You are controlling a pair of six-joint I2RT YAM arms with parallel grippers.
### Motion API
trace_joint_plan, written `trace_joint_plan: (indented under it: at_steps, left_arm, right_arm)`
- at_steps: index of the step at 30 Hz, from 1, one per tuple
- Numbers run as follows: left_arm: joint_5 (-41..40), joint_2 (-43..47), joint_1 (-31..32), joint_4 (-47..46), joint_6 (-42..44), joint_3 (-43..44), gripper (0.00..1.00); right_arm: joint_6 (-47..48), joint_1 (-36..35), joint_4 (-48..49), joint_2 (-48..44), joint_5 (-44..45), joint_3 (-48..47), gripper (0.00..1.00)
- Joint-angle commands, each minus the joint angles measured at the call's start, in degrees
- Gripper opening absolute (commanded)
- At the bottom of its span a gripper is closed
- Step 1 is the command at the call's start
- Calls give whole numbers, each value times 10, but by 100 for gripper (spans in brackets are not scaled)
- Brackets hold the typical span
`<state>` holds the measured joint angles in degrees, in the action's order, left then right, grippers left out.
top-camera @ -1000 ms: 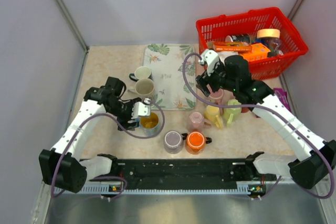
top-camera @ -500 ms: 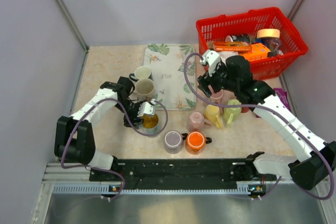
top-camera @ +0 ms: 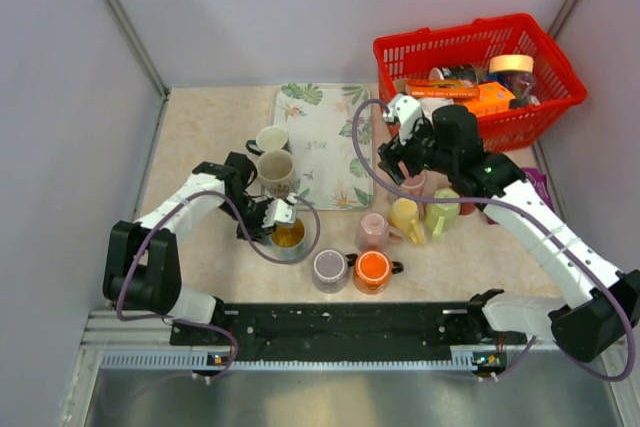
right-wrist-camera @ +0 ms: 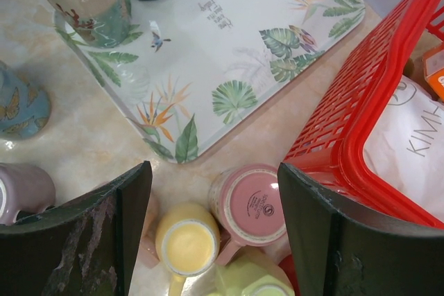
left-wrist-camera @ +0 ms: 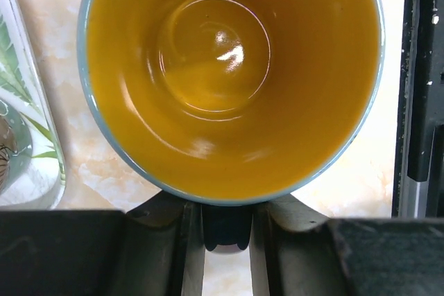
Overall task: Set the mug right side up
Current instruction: Pick up the cup from the tray.
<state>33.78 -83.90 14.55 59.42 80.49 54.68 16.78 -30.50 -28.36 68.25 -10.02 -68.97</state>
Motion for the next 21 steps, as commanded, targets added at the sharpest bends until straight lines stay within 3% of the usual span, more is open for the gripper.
trace_joint_plan:
  at_steps: [1, 4, 11, 13, 17, 21]
  left_arm:
    - [17, 31, 0, -6, -20, 3, 9]
    - [58, 62, 0, 10, -48, 34, 0]
    - [127, 95, 0, 40, -141, 187, 0]
    - [146, 87, 0, 12, -177, 228, 0]
    - [130, 36, 5, -67, -300, 340, 0]
    - [78, -87, 4, -3, -268, 550, 0]
  right_arm:
    - [-3, 6, 11, -6, -7, -6, 73]
    - [0, 7, 9, -1, -3, -10, 73]
    - [13, 12, 1, 18, 12, -36, 73]
    - [24, 18, -4, 21, 12, -48, 73]
    - [0, 37, 4, 11, 15, -79, 73]
    - [-45, 56, 9, 12, -26, -128, 73]
